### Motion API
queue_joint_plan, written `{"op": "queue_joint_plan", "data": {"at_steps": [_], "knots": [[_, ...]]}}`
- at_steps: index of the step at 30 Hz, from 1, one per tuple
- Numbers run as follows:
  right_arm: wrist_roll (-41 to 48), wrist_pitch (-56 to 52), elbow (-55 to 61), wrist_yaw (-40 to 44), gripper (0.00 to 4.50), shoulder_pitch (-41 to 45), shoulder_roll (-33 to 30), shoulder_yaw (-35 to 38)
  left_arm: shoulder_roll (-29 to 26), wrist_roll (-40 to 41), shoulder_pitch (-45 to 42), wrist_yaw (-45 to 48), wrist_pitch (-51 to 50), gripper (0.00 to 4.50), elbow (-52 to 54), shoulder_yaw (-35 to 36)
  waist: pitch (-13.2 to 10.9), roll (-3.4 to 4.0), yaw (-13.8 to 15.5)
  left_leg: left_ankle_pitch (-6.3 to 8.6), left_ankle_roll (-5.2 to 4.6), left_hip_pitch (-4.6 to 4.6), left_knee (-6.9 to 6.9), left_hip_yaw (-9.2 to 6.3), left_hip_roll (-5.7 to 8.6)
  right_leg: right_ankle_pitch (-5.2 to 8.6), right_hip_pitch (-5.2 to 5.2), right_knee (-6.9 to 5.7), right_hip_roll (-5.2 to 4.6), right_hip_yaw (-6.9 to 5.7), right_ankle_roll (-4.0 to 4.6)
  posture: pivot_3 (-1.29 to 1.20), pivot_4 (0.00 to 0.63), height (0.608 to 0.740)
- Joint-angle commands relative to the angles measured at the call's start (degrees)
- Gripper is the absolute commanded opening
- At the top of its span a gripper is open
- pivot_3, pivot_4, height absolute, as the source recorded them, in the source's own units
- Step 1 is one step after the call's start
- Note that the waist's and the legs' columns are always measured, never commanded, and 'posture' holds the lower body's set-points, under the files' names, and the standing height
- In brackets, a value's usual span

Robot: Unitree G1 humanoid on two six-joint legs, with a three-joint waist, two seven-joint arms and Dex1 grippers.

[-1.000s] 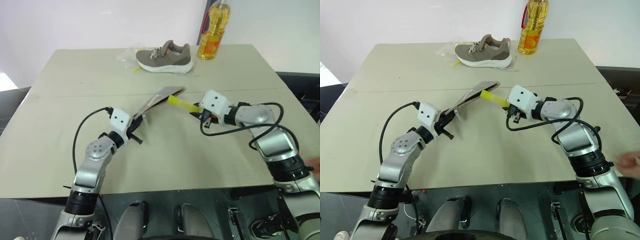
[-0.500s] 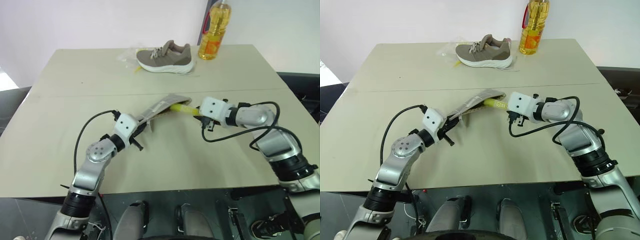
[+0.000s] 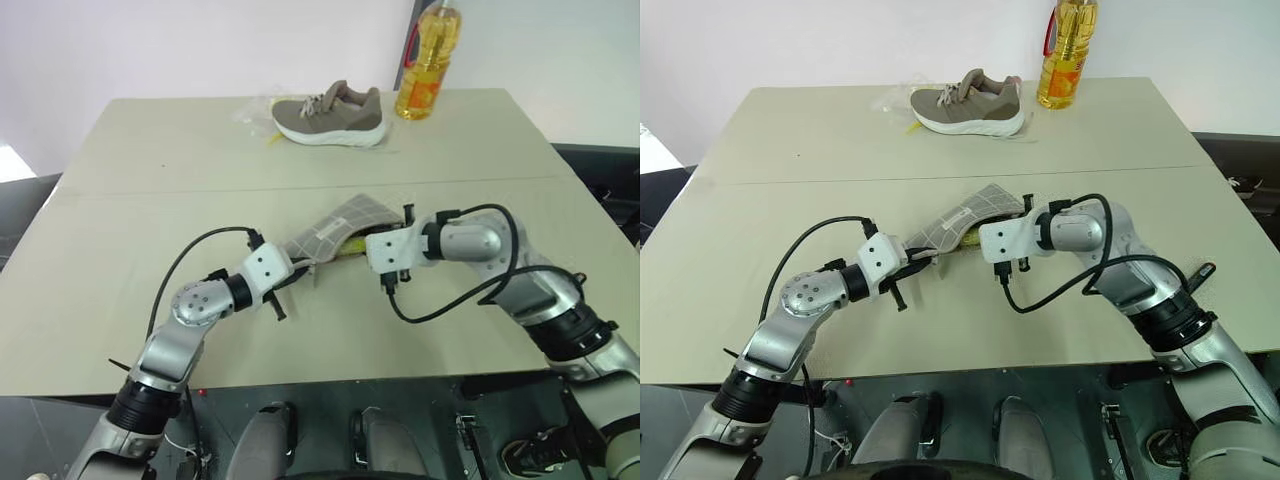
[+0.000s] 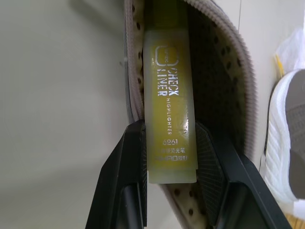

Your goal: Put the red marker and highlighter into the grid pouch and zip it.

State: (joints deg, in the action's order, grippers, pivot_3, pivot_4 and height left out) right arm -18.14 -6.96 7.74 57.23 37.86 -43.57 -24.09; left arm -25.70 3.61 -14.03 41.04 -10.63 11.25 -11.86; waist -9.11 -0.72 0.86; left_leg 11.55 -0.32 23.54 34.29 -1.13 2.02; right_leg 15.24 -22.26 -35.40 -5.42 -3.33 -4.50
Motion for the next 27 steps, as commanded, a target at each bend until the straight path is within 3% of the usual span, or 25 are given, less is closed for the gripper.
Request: {"op": "queue_joint_plan", "data": {"at_steps": [1, 4, 8, 11, 13, 15, 22, 25, 27], "knots": [[1.51, 0.48, 2.05, 1.06, 2.3, 1.78, 0.23, 2.74, 1.16, 1.81, -0.84, -0.74, -0.66, 0.0, 2.38, 1.15, 0.0, 0.0, -0.03, 0.0, 0.0, 0.0, 0.01, 0.0, 0.0, -0.01, 0.0, 0.0, 0.0, 0.0, -0.03, 0.0, 0.15, 0.731], [6.3, -3.2, 3.12, 1.88, 3.84, 1.65, 0.1, 7.43, 2.24, 2.87, -0.7, -2.19, -1.99, 0.0, 2.14, 2.77, 0.0, 0.0, -0.03, 0.0, 0.0, 0.0, 0.01, 0.0, 0.0, -0.05, 0.02, 0.0, 0.0, 0.0, -0.09, 0.0, 0.15, 0.731], [17.64, -18.43, 6.89, 4.08, 3.84, 0.34, 0.28, 16.94, 5.04, 5.51, -1.22, -4.54, -4.36, 0.0, 1.21, 4.85, 0.0, -0.01, 0.04, 0.0, 0.0, 0.0, 0.02, -0.01, 0.0, -0.06, 0.02, -0.03, -0.01, 0.0, -0.1, 0.0, 0.15, 0.731], [21.44, -29.75, 6.22, -0.61, 3.84, -2.43, 0.32, 25.69, 8.18, 6.57, -2.06, -6.5, -5.32, 0.0, -0.07, 5.14, 0.01, -0.02, 0.56, 0.0, 0.0, -0.01, 0.08, -0.04, 0.0, -0.06, 0.09, -0.02, -0.04, -0.03, -0.11, 0.0, 0.15, 0.731], [21.19, -35.58, 4.63, -4.21, 3.84, -4.0, -0.53, 29.1, 9.38, 6.1, -2.56, -7.16, -4.88, 0.0, -0.88, 4.52, 0.01, -0.02, 1.17, 0.0, 0.0, -0.01, 0.14, -0.01, 0.01, -0.07, 0.09, -0.02, -0.06, -0.03, -0.08, 0.0, 0.15, 0.731], [21.48, -45.13, 3.16, -7.85, 4.45, -5.75, -1.65, 33.61, 10.75, 5.06, -3.34, -8.18, -3.96, 0.0, -2.59, 3.43, 0.02, -0.01, 1.46, 0.01, 0.0, 0.0, 0.18, 0.0, 0.01, -0.02, 0.1, -0.01, -0.07, -0.02, 0.1, 0.0, 0.15, 0.731], [19.14, -73.67, 5.4, -21.3, 4.45, -10.05, -1.57, 46.18, 14.08, 1.31, -5.61, -9.64, 1.52, 0.0, -8.27, -0.46, 0.06, 0.06, 1.5, 0.0, -0.01, 0.1, 0.21, 0.03, 0.02, -0.05, 0.02, -0.03, -0.08, -0.02, 0.09, 0.0, 0.15, 0.731], [14.89, -80.27, 3.91, -29.58, 4.45, -11.26, 3.88, 54.56, 14.99, 0.11, -6.58, -7.73, 4.65, 0.0, -10.33, -3.48, 0.12, 0.16, 1.57, 0.0, -0.02, 0.09, 0.19, 0.04, 0.02, -0.05, 0.02, -0.07, -0.05, -0.02, 0.07, 0.0, 0.15, 0.731], [13.57, -80.69, 3.69, -33.74, 4.45, -12.41, 6.44, 56.24, 15.6, -0.06, -7.23, -6.85, 5.63, 0.0, -11.65, -4.32, 0.14, 0.21, 1.68, 0.0, -0.02, 0.09, 0.25, 0.03, 0.01, -0.05, 0.05, -0.1, -0.04, -0.05, 0.08, 0.0, 0.15, 0.731]]}}
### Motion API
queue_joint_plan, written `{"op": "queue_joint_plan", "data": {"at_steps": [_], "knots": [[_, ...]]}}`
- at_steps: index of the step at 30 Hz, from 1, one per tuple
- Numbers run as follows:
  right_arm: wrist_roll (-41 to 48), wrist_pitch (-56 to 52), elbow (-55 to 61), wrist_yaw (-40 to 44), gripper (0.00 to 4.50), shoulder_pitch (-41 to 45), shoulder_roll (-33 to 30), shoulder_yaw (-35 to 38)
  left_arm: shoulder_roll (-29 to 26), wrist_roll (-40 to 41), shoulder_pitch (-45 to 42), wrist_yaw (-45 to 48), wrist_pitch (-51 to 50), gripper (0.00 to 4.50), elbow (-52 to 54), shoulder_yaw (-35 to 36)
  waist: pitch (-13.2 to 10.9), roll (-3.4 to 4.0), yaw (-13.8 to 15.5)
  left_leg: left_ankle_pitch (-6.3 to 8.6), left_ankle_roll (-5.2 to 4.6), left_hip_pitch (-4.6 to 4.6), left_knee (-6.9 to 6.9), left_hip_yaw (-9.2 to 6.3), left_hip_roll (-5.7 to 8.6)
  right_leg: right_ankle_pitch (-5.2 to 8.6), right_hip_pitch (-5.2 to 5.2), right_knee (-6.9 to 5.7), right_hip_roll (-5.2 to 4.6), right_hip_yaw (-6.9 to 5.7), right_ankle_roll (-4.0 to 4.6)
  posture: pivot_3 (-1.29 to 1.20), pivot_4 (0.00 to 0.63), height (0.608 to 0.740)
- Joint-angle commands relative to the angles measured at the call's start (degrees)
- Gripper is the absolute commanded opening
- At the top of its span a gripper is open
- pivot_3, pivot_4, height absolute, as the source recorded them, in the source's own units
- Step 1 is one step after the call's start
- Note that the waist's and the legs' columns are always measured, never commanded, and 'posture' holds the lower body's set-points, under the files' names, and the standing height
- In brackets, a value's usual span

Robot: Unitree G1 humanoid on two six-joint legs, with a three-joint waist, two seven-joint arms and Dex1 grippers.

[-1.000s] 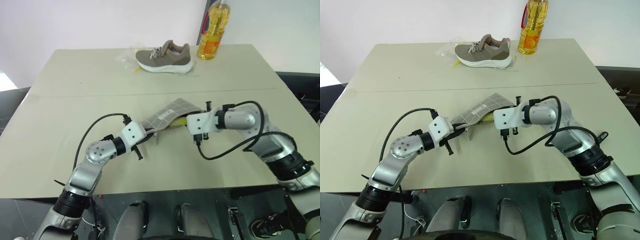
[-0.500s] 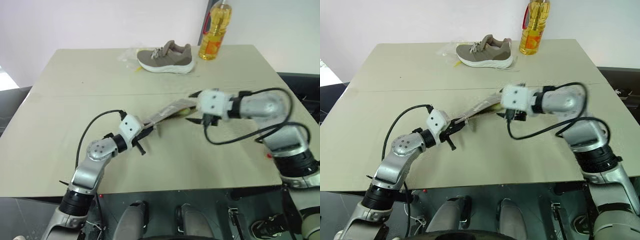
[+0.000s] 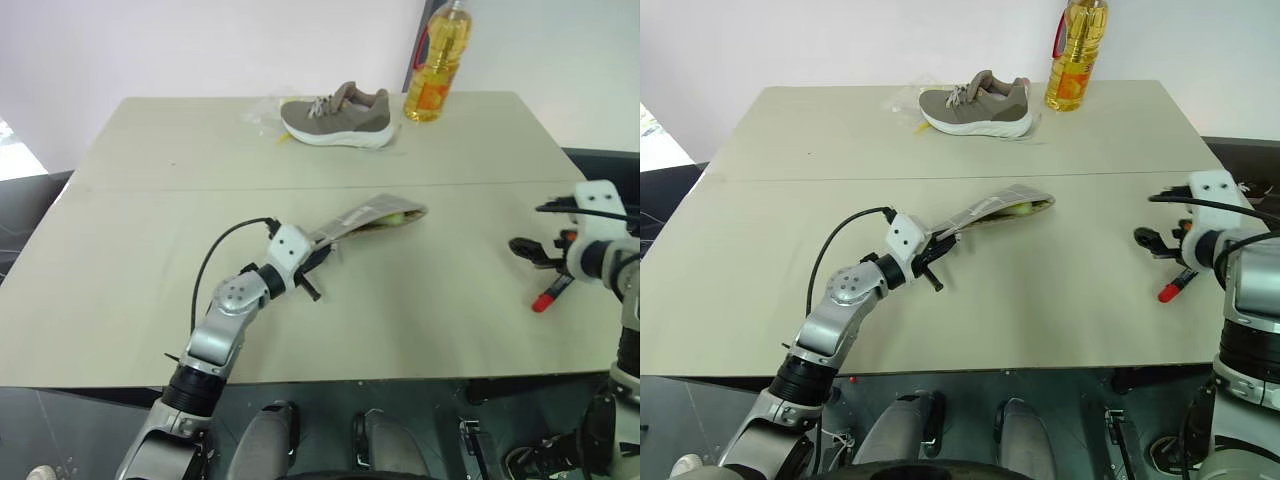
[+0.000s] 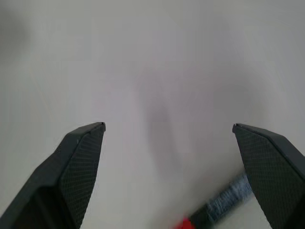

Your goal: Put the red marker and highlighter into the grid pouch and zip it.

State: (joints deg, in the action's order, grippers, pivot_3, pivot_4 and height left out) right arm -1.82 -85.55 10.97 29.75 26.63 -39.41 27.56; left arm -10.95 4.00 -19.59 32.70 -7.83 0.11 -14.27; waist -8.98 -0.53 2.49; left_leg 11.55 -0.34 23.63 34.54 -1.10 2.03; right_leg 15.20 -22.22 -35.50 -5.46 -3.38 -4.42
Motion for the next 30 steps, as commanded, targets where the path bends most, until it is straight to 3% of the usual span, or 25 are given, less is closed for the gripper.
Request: {"op": "queue_joint_plan", "data": {"at_steps": [1, 10, 13, 18, 19, 20, 21, 23, 26, 30], "knots": [[-2.93, -2.38, 0.28, -7.74, 4.45, -1.13, 3.36, 5.37, 1.07, -0.62, -1.92, 1.54, 3.22, 0.0, -1.06, -2.13, 0.03, 0.05, -0.06, 0.0, 0.0, 0.02, 0.05, 0.0, 0.01, 0.01, 0.02, 0.0, -0.01, 0.0, 0.01, 0.0, 0.15, 0.731], [-2.12, -6.15, -0.74, -15.72, 4.45, 1.68, 10.79, 11.36, 1.46, -1.08, -2.51, 1.65, 5.09, 0.0, -3.06, -1.94, 0.14, 0.28, -0.38, 0.07, -0.13, 0.22, 0.51, 0.05, 0.01, -0.08, -0.05, -0.17, 0.04, 0.02, -0.1, 0.0, 0.15, 0.731], [-1.38, -6.89, -1.23, -16.63, 3.53, 2.78, 13.14, 12.77, 1.5, -1.27, -2.32, 1.28, 5.25, 0.0, -2.96, -1.85, 0.14, 0.28, -0.36, 0.06, -0.13, 0.21, 0.54, 0.05, 0.01, -0.08, -0.07, -0.26, 0.05, 0.02, -0.11, 0.0, 0.15, 0.731], [-0.77, -5.45, -3.0, -18.27, 1.0, 3.54, 13.08, 12.57, 1.18, -1.15, -1.76, -0.03, 4.88, 0.0, -2.38, -0.74, 0.14, 0.29, -0.35, 0.06, -0.14, 0.21, 0.54, 0.06, 0.01, -0.15, -0.08, -0.29, 0.06, 0.02, -0.25, 0.0, 0.15, 0.731], [-0.17, -4.71, -2.91, -17.92, 0.52, 3.61, 12.3, 11.26, 1.08, -0.97, -1.72, -0.41, 4.76, 0.0, -2.44, -0.27, 0.14, 0.29, -0.36, 0.06, -0.14, 0.21, 0.54, 0.06, 0.01, -0.15, -0.08, -0.28, 0.06, 0.02, -0.25, 0.0, 0.15, 0.731], [0.51, -3.83, -2.62, -17.35, 0.31, 3.59, 11.4, 9.54, 0.96, -0.67, -1.75, -0.75, 4.59, 0.0, -2.53, 0.29, 0.14, 0.3, -0.39, 0.06, -0.14, 0.21, 0.54, 0.06, 0.01, -0.15, -0.08, -0.29, 0.07, 0.02, -0.25, 0.0, 0.15, 0.731], [1.06, -3.23, -2.38, -17.02, 0.31, 3.51, 10.79, 8.32, 0.86, -0.45, -1.79, -0.94, 4.48, 0.0, -2.6, 0.65, 0.14, 0.3, -0.47, 0.06, -0.14, 0.21, 0.54, 0.06, 0.01, -0.15, -0.1, -0.3, 0.07, 0.02, -0.25, 0.0, 0.15, 0.731], [3.06, 3.71, 0.42, -12.13, 0.31, 0.87, 5.41, -1.14, 0.39, 0.24, -2.11, -1.65, 4.16, 0.0, -2.86, 2.42, 0.13, 0.32, -0.57, 0.06, -0.14, 0.21, 0.54, 0.06, 0.01, -0.15, -0.12, -0.33, 0.07, 0.03, -0.25, 0.0, 0.15, 0.731], [1.78, 24.83, 8.03, 0.34, 0.31, -5.76, -8.28, -19.53, -1.6, 0.46, -3.0, -1.99, 3.96, 0.0, -3.35, 5.22, 0.07, 0.42, -1.08, 0.07, -0.15, 0.21, 0.52, 0.06, 0.01, -0.12, -0.14, -0.32, 0.1, 0.03, -0.29, 0.0, 0.15, 0.731], [2.93, 41.42, 11.92, 9.07, 0.31, -8.17, -14.92, -25.85, -3.8, 0.83, -3.33, -1.47, 3.94, 0.0, -3.49, 7.13, -0.06, 0.17, -1.93, 0.1, -0.17, 0.13, 0.5, -0.03, -0.12, 0.01, -0.02, -0.26, 0.32, 0.02, -0.58, 0.0, 0.15, 0.731]]}}
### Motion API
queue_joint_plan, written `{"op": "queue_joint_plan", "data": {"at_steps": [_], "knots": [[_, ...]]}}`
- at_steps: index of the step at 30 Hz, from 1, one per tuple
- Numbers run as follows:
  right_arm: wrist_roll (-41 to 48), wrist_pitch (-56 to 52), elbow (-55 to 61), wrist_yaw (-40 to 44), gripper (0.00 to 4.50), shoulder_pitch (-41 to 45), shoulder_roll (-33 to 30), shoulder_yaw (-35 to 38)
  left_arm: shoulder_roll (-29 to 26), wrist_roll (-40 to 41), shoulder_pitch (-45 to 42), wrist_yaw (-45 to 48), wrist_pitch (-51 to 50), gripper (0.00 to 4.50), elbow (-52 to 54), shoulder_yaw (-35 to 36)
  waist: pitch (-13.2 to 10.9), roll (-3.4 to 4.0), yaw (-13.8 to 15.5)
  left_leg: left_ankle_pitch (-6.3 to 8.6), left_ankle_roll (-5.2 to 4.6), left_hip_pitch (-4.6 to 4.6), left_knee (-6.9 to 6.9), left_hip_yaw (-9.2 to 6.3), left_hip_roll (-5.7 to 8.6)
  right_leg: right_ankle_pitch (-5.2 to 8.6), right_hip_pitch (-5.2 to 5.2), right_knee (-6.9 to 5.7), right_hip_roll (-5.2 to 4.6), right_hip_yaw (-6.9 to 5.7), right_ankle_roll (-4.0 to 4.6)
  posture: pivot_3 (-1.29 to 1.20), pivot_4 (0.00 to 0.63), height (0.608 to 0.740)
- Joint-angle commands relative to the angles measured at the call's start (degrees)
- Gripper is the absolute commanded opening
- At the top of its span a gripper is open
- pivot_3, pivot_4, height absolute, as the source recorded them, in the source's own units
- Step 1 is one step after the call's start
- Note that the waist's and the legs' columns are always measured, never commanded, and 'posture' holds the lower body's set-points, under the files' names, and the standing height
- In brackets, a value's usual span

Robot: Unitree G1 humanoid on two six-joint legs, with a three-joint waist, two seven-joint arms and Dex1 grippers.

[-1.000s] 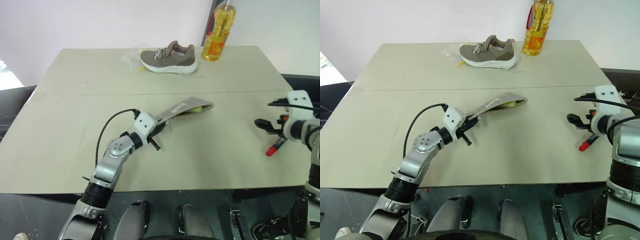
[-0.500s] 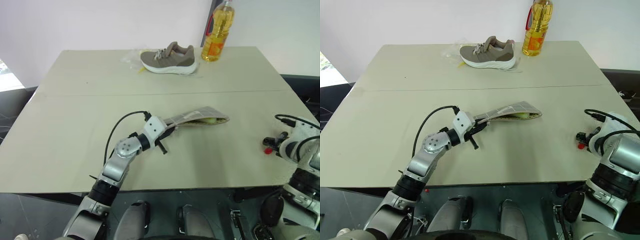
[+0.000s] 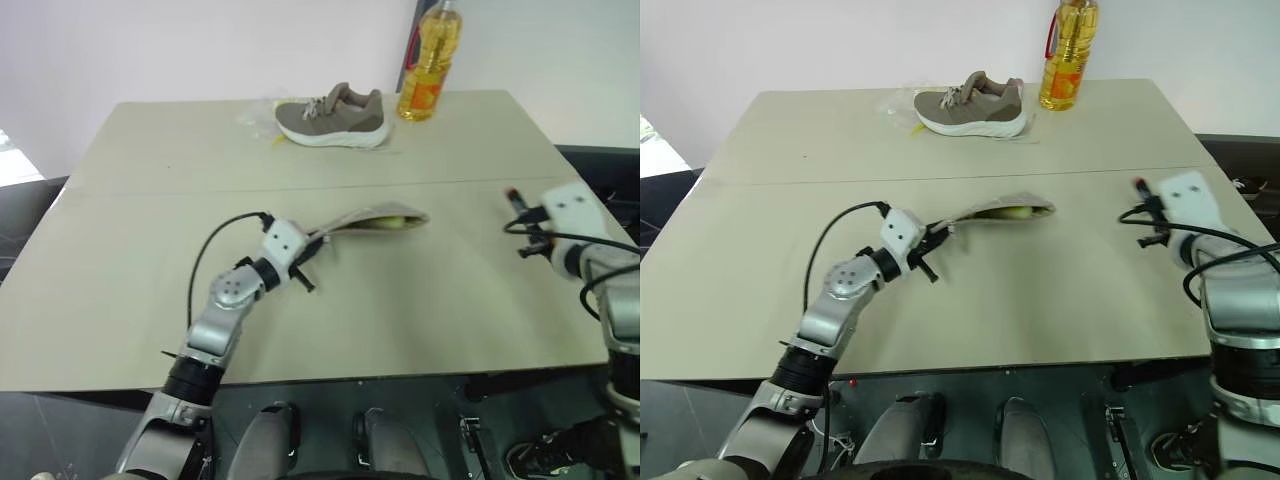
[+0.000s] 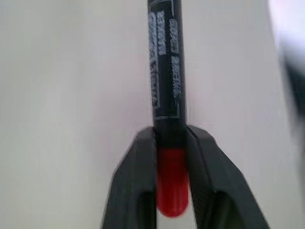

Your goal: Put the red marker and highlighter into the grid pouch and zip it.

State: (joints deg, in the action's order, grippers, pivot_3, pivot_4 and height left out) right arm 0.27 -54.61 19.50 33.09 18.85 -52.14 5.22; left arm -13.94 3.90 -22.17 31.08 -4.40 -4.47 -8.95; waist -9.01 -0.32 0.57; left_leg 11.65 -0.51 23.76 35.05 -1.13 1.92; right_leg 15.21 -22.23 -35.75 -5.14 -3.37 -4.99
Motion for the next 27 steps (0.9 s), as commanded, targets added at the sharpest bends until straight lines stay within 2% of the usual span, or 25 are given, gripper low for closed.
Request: {"op": "queue_joint_plan", "data": {"at_steps": [1, 6, 9, 16, 27], "knots": [[0.71, 14.28, 4.02, 7.56, 0.31, -0.33, -3.08, -4.88, -1.33, 1.04, -0.73, 0.43, 0.56, 0.0, 1.1, 2.2, -0.04, -0.07, -0.01, 0.0, 0.0, 0.0, 0.0, -0.01, -0.02, 0.0, 0.0, 0.0, 0.03, 0.0, 0.0, 0.0, 0.15, 0.731], [-4.02, 25.54, 2.1, 11.64, 0.31, 2.72, -4.8, -13.17, -2.41, 0.69, -0.11, 0.91, 0.73, 0.0, 1.95, 1.92, -0.08, -0.13, 0.24, 0.01, 0.02, 0.0, 0.05, -0.02, -0.06, -0.06, 0.01, 0.03, 0.01, 0.0, 0.11, 0.0, 0.15, 0.731], [-5.23, 27.13, -0.77, 11.48, 0.31, 6.31, -2.32, -15.37, -2.69, 0.03, 0.78, 1.1, 0.64, 0.0, 3.0, 1.13, -0.09, -0.13, 0.24, 0.01, 0.03, 0.04, 0.05, -0.02, -0.08, -0.18, 0.06, 0.28, -0.02, 0.0, 0.37, 0.0, 0.15, 0.731], [-7.55, 28.82, -1.85, 12.98, 0.31, 7.97, -1.55, -17.2, -3.17, -0.66, 2.22, 1.47, 0.2, 0.0, 5.04, 0.21, -0.08, -0.13, 0.32, 0.01, 0.04, 0.32, 0.03, -0.01, -0.08, -0.24, -0.11, 0.5, -0.09, 0.01, 0.42, 0.0, 0.15, 0.731], [-18.29, 33.59, -2.25, 14.66, 0.31, 11.59, -0.84, -23.8, -3.8, -1.26, 2.15, 4.44, -1.09, 0.0, 8.11, -2.83, -0.08, -0.12, 0.28, 0.01, 0.04, 0.31, 0.05, -0.01, -0.08, -0.26, -0.11, 0.49, -0.09, 0.01, 0.49, 0.0, 0.15, 0.731]]}}
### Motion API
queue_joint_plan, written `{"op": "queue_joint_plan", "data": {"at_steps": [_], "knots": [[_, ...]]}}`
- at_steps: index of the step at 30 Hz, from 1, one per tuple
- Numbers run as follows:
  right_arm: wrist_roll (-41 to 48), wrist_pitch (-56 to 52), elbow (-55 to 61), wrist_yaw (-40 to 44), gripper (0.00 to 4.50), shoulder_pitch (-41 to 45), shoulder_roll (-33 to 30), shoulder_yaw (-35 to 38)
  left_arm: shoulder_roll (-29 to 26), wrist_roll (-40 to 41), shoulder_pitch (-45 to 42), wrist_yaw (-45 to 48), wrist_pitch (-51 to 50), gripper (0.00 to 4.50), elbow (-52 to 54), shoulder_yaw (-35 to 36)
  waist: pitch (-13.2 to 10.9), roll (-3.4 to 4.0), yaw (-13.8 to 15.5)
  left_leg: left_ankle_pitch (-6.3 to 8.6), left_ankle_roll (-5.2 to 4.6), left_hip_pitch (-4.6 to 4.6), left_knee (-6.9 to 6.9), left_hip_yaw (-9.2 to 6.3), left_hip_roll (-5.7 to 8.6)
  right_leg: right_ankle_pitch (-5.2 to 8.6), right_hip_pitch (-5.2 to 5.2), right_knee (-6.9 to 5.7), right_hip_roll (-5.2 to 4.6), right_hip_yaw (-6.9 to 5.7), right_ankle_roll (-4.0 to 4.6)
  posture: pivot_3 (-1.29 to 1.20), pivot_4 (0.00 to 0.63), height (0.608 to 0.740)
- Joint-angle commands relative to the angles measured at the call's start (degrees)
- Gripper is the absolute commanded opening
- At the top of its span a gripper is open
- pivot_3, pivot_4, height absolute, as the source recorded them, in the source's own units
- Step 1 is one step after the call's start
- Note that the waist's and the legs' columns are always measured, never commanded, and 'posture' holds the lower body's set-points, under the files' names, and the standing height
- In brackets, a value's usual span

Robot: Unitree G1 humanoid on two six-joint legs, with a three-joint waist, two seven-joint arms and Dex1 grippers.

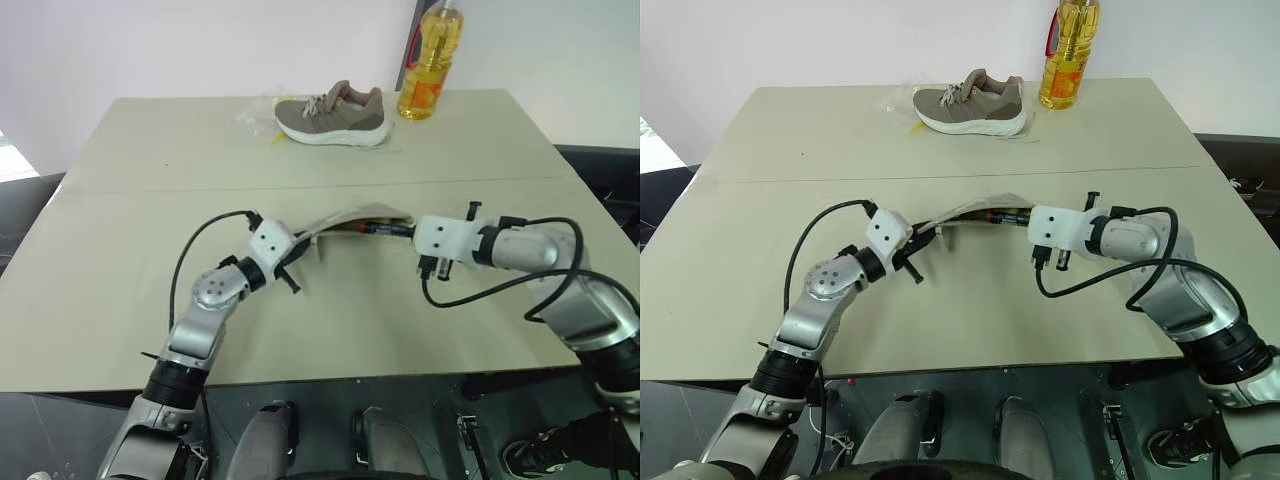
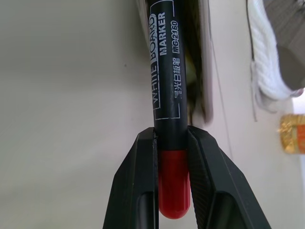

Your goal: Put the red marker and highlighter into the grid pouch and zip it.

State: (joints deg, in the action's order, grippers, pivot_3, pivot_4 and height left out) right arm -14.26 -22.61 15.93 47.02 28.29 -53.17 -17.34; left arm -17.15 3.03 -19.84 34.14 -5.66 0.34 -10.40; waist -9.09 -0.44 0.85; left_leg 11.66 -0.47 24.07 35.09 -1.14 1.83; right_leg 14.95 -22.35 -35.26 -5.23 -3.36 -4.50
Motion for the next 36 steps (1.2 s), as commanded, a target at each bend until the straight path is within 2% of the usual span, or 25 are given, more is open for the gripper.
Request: {"op": "queue_joint_plan", "data": {"at_steps": [1, 3, 8, 13, 14, 17, 21, 24, 27, 31, 33, 36], "knots": [[-4.64, 1.26, 1.74, 1.32, 0.31, 2.63, 0.58, -1.95, -0.89, -0.74, -0.19, 1.94, 0.09, 0.0, 3.67, -2.1, 0.0, 0.01, -0.02, 0.0, 0.0, 0.0, 0.0, 0.0, 0.0, 0.0, -0.01, 0.0, 0.0, 0.0, 0.0, 0.0, 0.15, 0.731], [-5.99, 0.25, 2.44, 2.33, 0.31, 3.47, 1.44, -2.9, -1.38, -1.19, -0.14, 2.72, 0.04, 0.0, 4.28, -3.21, 0.01, 0.01, -0.02, 0.0, 0.0, 0.0, 0.0, 0.0, 0.0, 0.0, -0.01, 0.0, 0.0, 0.0, 0.0, 0.0, 0.15, 0.731], [-9.93, -1.69, 4.19, 4.11, 0.31, 8.09, 8.23, -7.17, 0.08, -0.39, 0.09, 3.64, -2.93, 0.0, 6.99, -5.01, 0.01, 0.01, -0.12, 0.0, 0.0, -0.01, -0.01, -0.01, -0.01, -0.02, -0.04, -0.04, 0.02, 0.01, 0.03, 0.0, 0.15, 0.731], [-11.42, 1.74, 3.08, 4.43, 0.31, 8.49, 9.02, -6.42, 0.73, 0.18, 0.59, 2.69, -4.55, 0.0, 7.88, -3.86, 0.01, 0.01, 0.11, -0.01, 0.0, -0.01, 0.03, -0.02, -0.01, -0.02, 0.01, -0.02, 0.03, -0.03, 0.02, 0.0, 0.15, 0.731], [-11.29, 2.17, 2.94, 4.37, 1.34, 8.46, 9.12, -5.85, 0.76, 0.38, 0.7, 2.59, -4.8, 0.0, 8.01, -3.57, 0.01, 0.01, 0.0, -0.01, 0.0, 0.0, 0.04, -0.01, 0.0, -0.02, 0.01, 0.0, 0.02, -0.02, 0.02, 0.0, 0.15, 0.731], [-9.71, 4.25, 2.23, 3.78, 2.71, 8.55, 8.54, -2.45, 1.66, 2.83, 0.58, 1.7, -7.2, 0.0, 8.1, -0.91, 0.01, 0.01, 0.02, -0.01, 0.0, 0.0, 0.05, 0.0, 0.0, -0.06, 0.02, -0.01, 0.01, -0.02, -0.03, 0.0, 0.15, 0.731], [-4.83, 4.68, 1.37, 4.61, 2.71, 8.51, 7.73, 3.89, 3.1, 7.32, -0.83, 0.54, -11.02, 0.0, 7.54, 3.32, 0.01, 0.01, -0.02, -0.01, 0.0, -0.03, 0.05, -0.02, -0.01, -0.12, 0.02, -0.07, 0.04, -0.02, -0.15, 0.0, 0.15, 0.731], [6.98, -5.89, 3.89, 8.49, 2.71, 8.85, 10.36, 12.86, 4.39, 12.58, -3.28, -0.22, -16.37, 0.0, 6.44, 7.39, 0.0, 0.0, -0.01, -0.01, 0.0, -0.05, 0.05, -0.02, -0.01, -0.13, 0.04, -0.08, 0.06, -0.03, -0.17, 0.0, 0.15, 0.731], [18.11, -20.02, 8.98, 11.48, 2.71, 8.02, 13.24, 18.04, 6.23, 16.7, -6.27, -2.16, -21.0, 0.0, 5.03, 10.74, 0.0, 0.0, 0.0, -0.01, -0.01, -0.05, 0.08, -0.05, -0.05, -0.21, 0.07, -0.08, 0.1, -0.03, -0.29, 0.0, 0.15, 0.731], [25.58, -30.09, 14.12, 8.83, 2.71, 4.9, 17.92, 18.05, 8.24, 21.31, -9.33, -3.04, -26.0, 0.0, 4.44, 13.02, 0.01, -0.03, -0.02, -0.01, -0.01, -0.04, 0.06, -0.05, -0.07, -0.22, 0.07, -0.08, 0.11, -0.04, -0.31, 0.0, 0.15, 0.731], [26.77, -36.48, 13.74, 1.89, 2.71, 5.0, 25.69, 17.02, 9.32, 23.99, -10.38, -3.02, -28.08, 0.0, 4.9, 13.78, 0.01, -0.02, -0.27, -0.01, -0.01, -0.04, 0.05, -0.04, -0.08, -0.22, 0.04, -0.11, 0.11, -0.02, -0.3, 0.0, 0.15, 0.731], [25.56, -39.54, 12.43, -4.94, 2.71, 5.88, 31.27, 14.08, 9.59, 25.85, -10.82, -3.26, -30.06, 0.0, 5.57, 14.14, 0.01, -0.02, -0.15, -0.03, 0.01, -0.06, 0.07, -0.05, -0.1, -0.25, -0.07, -0.31, 0.13, 0.0, -0.24, 0.0, 0.15, 0.731]]}}
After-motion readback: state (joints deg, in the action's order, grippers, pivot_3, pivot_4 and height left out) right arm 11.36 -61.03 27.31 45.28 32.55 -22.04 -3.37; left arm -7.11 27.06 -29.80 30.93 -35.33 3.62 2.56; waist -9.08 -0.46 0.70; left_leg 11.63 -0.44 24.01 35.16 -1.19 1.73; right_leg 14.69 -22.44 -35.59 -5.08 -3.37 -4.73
